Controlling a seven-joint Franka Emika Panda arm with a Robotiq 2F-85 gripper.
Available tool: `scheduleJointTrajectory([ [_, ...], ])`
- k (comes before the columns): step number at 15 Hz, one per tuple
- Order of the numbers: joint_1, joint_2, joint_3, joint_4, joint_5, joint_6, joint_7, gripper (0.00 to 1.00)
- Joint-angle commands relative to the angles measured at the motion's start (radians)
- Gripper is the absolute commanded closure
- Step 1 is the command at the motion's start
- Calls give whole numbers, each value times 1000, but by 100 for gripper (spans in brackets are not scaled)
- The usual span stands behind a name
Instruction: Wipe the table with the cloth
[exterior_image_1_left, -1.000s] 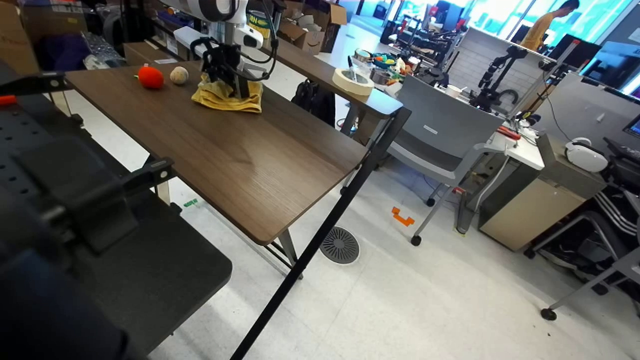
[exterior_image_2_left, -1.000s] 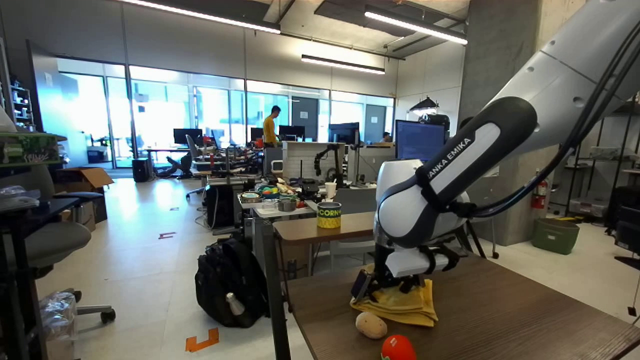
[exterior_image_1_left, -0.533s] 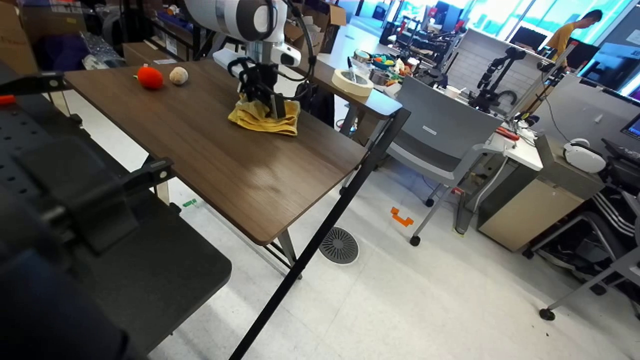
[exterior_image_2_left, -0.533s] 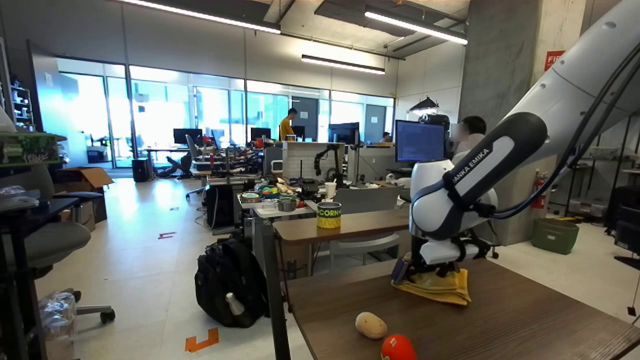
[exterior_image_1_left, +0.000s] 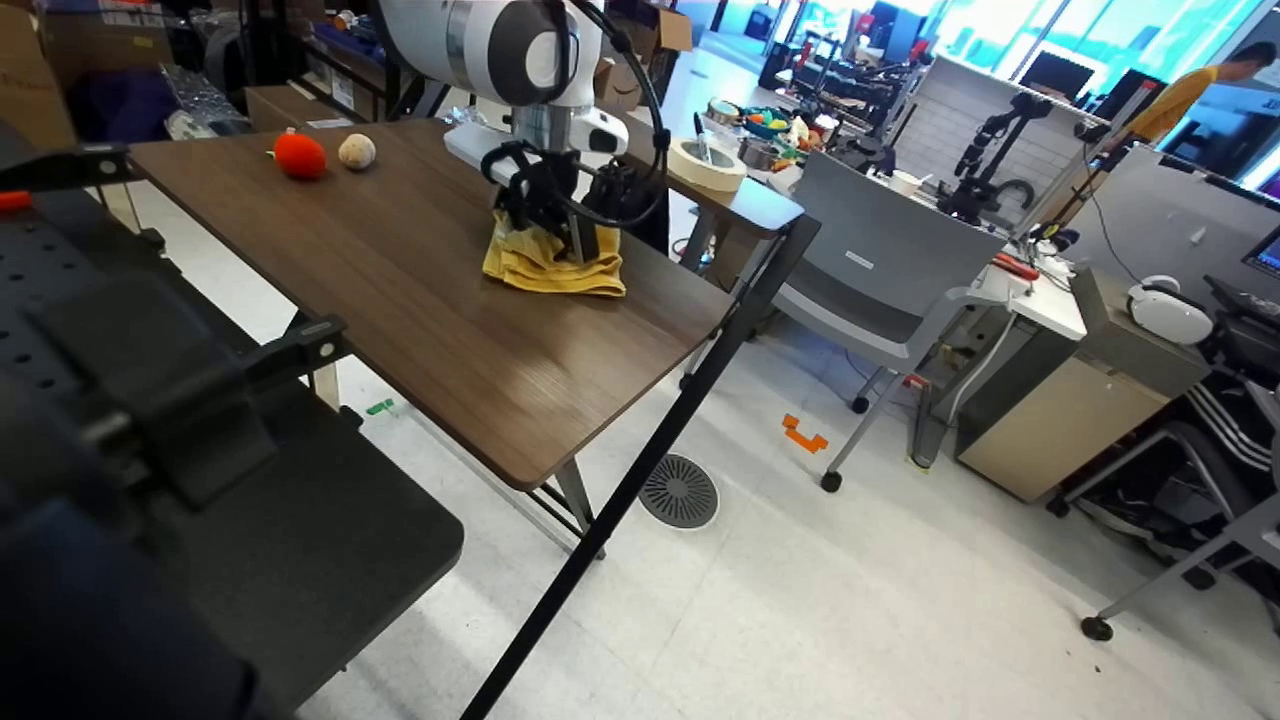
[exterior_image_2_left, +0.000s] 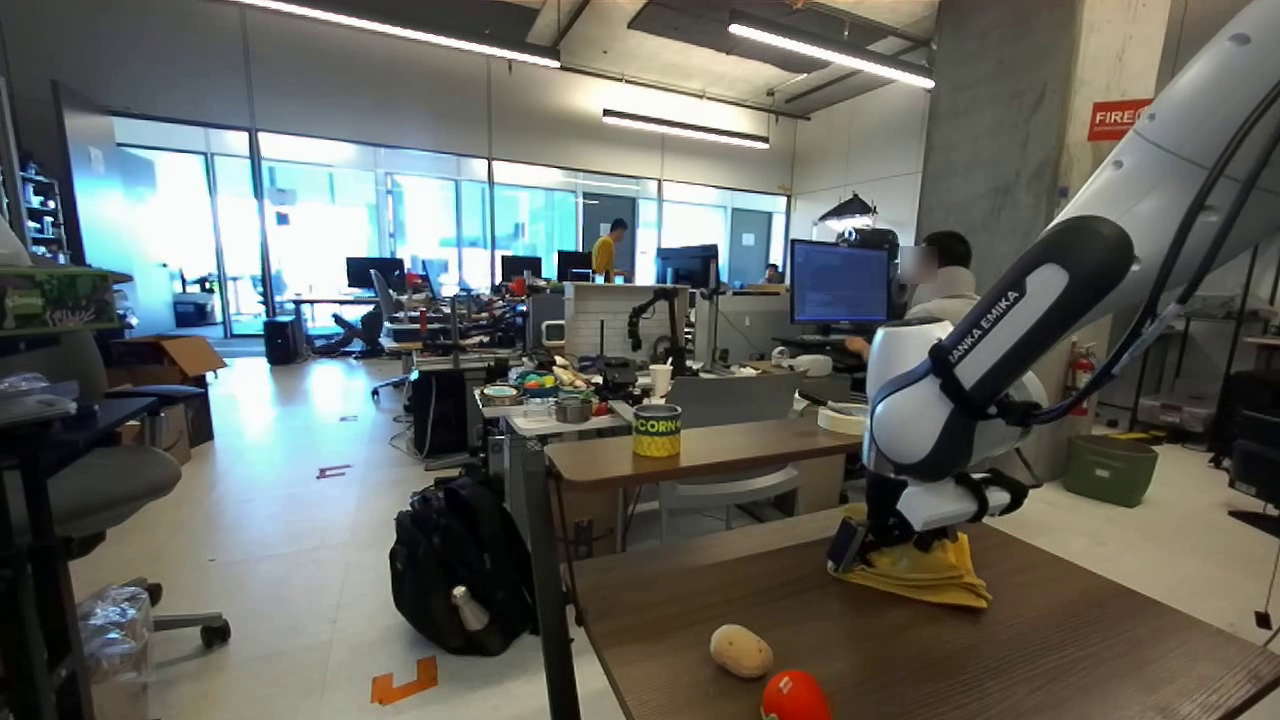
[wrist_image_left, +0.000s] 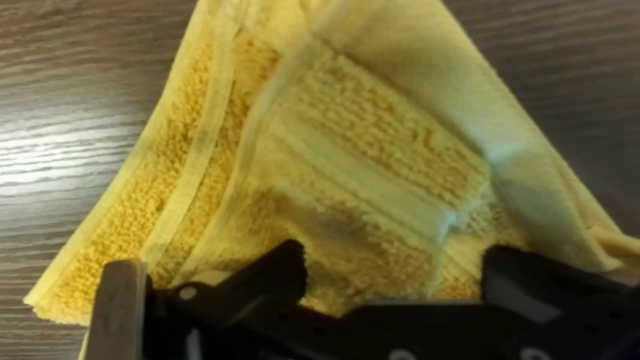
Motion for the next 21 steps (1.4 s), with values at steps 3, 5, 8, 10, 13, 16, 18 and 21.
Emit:
scheduleJointTrajectory([
  [3, 21, -201, 105, -339, -68, 187, -180, 0],
  [5, 5, -278, 152, -439, -87, 269, -245, 0],
  [8, -42, -401, 224, -588, -92, 459, -318, 0],
  [10, -140, -484, 345, -692, -97, 529, -407, 0],
  [13, -307, -555, 583, -818, -4, 514, -580, 0],
  [16, -512, -518, 822, -843, 9, 390, -640, 0],
  [18, -494, -503, 814, -840, 34, 320, -623, 0],
  [21, -439, -495, 750, -825, 51, 255, -590, 0],
])
